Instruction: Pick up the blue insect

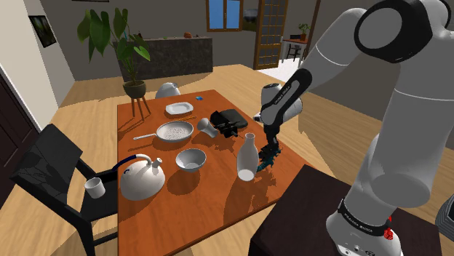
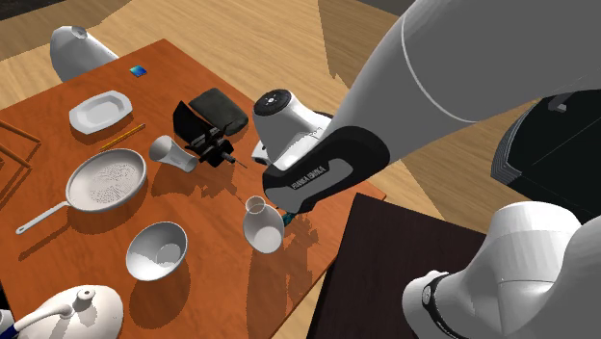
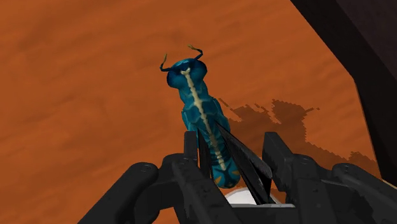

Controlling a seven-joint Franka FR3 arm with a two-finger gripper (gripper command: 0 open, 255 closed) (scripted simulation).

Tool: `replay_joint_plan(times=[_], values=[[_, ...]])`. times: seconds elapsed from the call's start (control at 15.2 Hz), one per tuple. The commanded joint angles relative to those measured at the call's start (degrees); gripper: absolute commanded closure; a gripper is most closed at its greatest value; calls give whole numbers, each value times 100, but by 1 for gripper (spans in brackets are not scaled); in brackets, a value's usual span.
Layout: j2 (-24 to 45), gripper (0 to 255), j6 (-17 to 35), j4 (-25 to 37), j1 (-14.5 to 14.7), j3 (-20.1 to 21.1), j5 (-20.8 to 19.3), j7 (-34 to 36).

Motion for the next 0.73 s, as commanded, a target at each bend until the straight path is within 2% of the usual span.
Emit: replay_joint_plan(times=[0.0,0.46,0.66], values=[[8,255,7,-4,0,1,4,-3],[14,255,4,5,2,5,9,-1],[-241,255,-253,21,20,-26,-120,73]])
